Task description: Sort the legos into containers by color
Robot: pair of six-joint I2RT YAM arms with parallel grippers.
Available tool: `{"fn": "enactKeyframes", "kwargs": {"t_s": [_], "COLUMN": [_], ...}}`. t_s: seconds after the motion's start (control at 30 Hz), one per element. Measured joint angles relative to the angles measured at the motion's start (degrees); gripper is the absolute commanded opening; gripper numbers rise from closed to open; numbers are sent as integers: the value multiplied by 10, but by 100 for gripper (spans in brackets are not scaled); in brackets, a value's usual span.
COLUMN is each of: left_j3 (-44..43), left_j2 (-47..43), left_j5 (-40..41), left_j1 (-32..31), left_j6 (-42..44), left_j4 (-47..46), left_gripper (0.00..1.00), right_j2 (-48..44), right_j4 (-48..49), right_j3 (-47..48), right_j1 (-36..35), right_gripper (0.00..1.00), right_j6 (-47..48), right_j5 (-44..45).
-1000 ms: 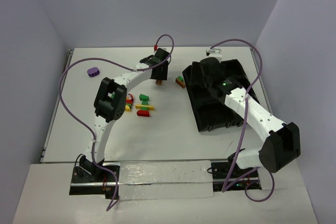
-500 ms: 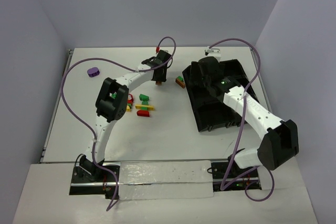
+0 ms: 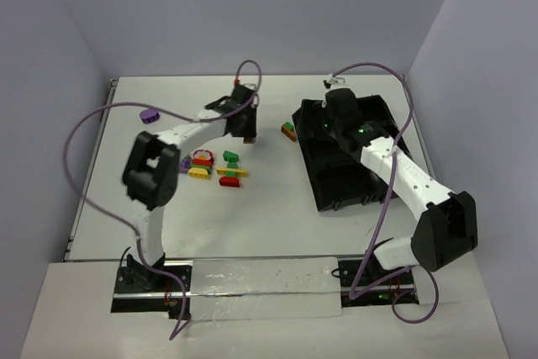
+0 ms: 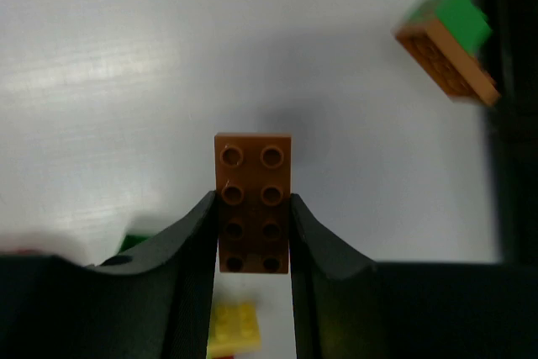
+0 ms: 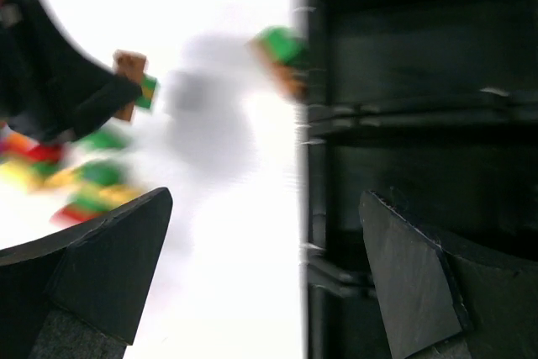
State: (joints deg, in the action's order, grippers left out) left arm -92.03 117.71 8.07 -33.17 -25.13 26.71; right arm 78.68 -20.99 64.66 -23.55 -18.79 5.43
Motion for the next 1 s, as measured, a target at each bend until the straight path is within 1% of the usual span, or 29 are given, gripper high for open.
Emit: {"fn": "enactKeyframes", "kwargs": {"t_s": [0.07, 0.13, 0.2, 0.3, 0.47, 0.63, 0.73, 0.87, 1.0], "left_j3": [123, 217, 270, 291, 304, 305, 305, 305, 306], "left_j2": [-109, -202, -269, -317, -354, -352, -338, -318, -309], "left_j5": [-94, -180, -247, -339, -474, -548, -576, -599, -613], "left_j1": [35, 81, 120, 131, 120, 120, 120, 120, 120], "left_j6": [-27, -59, -83, -108, -151, -209, -245, -288, -319], "left_j4": [-51, -116, -178, -251, -350, -443, -489, -542, -578], "left_gripper": [0, 0, 0, 0, 0, 0, 0, 0, 0], "right_j2": [-18, -37, -55, -82, -108, -107, -107, -93, -79], "right_j4": [28, 46, 65, 101, 183, 255, 298, 363, 406], "right_j3": [-22, -39, -48, -55, -67, -93, -114, -132, -137], "right_j1": [13, 21, 22, 24, 26, 28, 33, 43, 44], "right_gripper": [100, 100, 100, 100, 98, 97, 95, 89, 85], "right_j6": [3, 2, 0, -11, -54, -102, -137, -192, -229], "right_j5": [-84, -157, -211, -282, -370, -428, -449, -477, -481]}}
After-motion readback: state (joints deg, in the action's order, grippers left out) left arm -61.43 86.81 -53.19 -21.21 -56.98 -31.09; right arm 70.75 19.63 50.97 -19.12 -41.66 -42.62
